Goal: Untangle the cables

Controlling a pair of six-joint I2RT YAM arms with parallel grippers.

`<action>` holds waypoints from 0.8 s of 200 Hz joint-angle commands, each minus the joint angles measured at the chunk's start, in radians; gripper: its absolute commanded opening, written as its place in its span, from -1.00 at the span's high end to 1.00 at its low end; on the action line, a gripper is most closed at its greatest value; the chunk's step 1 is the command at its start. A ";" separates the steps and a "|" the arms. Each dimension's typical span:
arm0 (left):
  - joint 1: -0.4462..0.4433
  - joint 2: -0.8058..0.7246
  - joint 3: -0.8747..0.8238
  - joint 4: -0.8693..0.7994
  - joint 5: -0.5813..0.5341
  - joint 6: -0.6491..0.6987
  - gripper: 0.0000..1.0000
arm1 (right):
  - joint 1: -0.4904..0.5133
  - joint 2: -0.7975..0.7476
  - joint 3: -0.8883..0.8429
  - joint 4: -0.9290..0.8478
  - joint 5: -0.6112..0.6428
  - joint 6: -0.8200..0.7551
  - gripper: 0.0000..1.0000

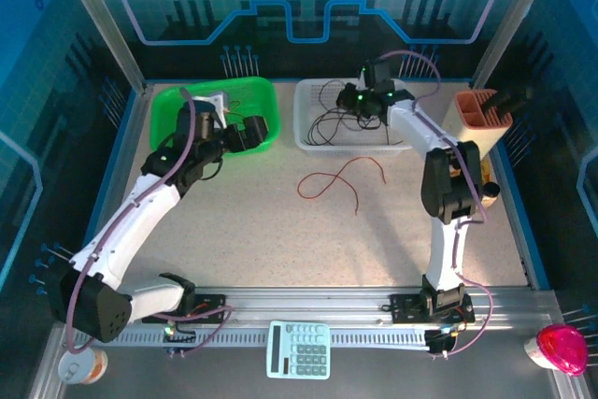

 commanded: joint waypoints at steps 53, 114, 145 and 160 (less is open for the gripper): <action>-0.206 0.130 0.015 -0.018 -0.103 0.148 -0.98 | -0.027 -0.003 -0.078 -0.013 0.034 -0.046 0.13; -0.308 0.299 -0.016 0.012 -0.239 0.216 -0.99 | -0.047 -0.185 -0.092 -0.045 0.058 -0.113 -0.55; -0.329 0.375 -0.021 0.023 -0.281 0.212 -0.98 | -0.055 -0.307 -0.135 -0.037 0.049 -0.111 -0.56; -0.341 0.415 -0.017 0.026 -0.302 0.225 -0.98 | -0.055 -0.380 -0.180 -0.036 0.047 -0.106 -0.56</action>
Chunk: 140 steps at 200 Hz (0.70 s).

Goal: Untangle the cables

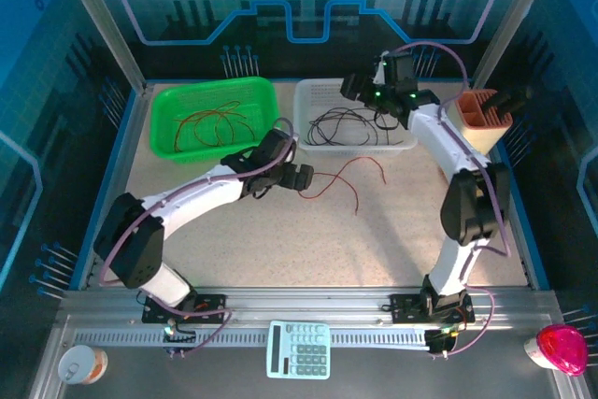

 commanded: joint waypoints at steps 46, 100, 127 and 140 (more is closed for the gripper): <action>-0.047 0.196 0.059 0.004 -0.096 0.064 -0.70 | 0.022 -0.365 -0.321 0.015 0.002 0.027 -0.54; -0.047 0.318 0.135 0.002 -0.123 0.067 -0.43 | 0.140 -0.629 -0.647 -0.007 0.097 0.045 -0.54; -0.047 0.367 0.169 0.003 -0.111 0.064 -0.24 | 0.188 -0.750 -0.755 -0.048 0.138 0.058 -0.54; -0.046 0.389 0.184 0.002 -0.109 0.062 -0.17 | 0.204 -0.804 -0.783 -0.082 0.160 0.062 -0.54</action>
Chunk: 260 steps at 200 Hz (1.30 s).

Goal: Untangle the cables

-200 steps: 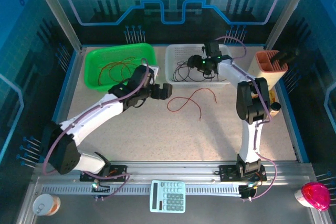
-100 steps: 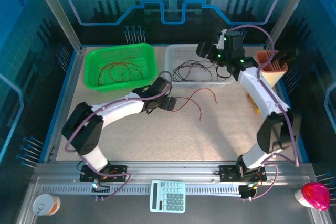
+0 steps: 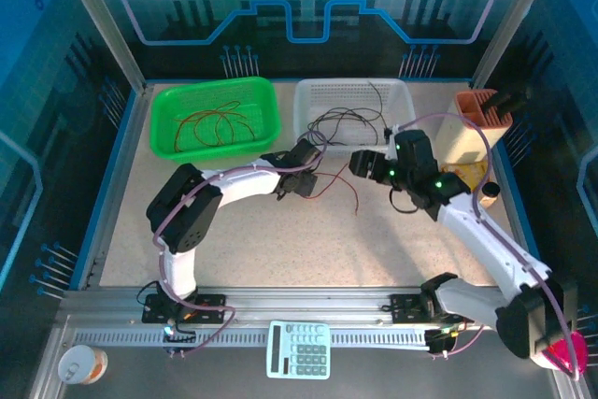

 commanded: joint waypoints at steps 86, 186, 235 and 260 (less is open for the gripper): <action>0.021 0.131 0.068 -0.010 0.035 -0.025 0.26 | 0.046 -0.270 -0.037 -0.177 0.112 0.009 -0.53; 0.014 -0.138 -0.031 -0.037 0.055 0.008 1.00 | 0.047 -0.243 0.040 -0.172 0.112 0.004 -0.54; 0.025 -0.427 0.099 -0.164 0.068 0.142 1.00 | 0.064 -0.218 0.081 -0.148 0.089 0.010 -0.54; 0.092 -0.482 0.206 -0.187 0.080 0.199 1.00 | 0.088 -0.192 0.104 -0.132 0.088 0.014 -0.54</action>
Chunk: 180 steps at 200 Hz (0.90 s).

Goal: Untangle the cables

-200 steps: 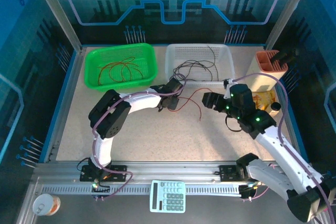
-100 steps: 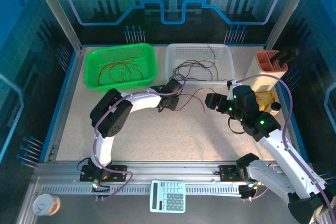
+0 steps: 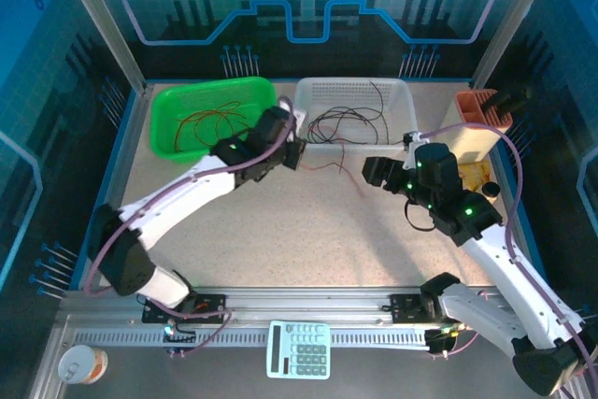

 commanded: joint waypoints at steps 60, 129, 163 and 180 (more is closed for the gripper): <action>0.364 0.028 0.271 0.001 0.097 0.101 1.00 | 0.101 0.110 0.137 0.038 -0.017 -0.024 -0.54; 0.621 0.224 0.462 0.144 0.137 0.047 1.00 | 0.109 0.162 0.165 0.029 -0.003 -0.048 -0.54; 0.629 0.237 0.336 0.157 0.159 0.047 1.00 | 0.110 0.172 0.153 0.045 0.008 -0.043 -0.54; 0.640 0.215 0.204 0.197 0.165 0.055 1.00 | 0.109 0.175 0.143 0.053 0.010 -0.043 -0.54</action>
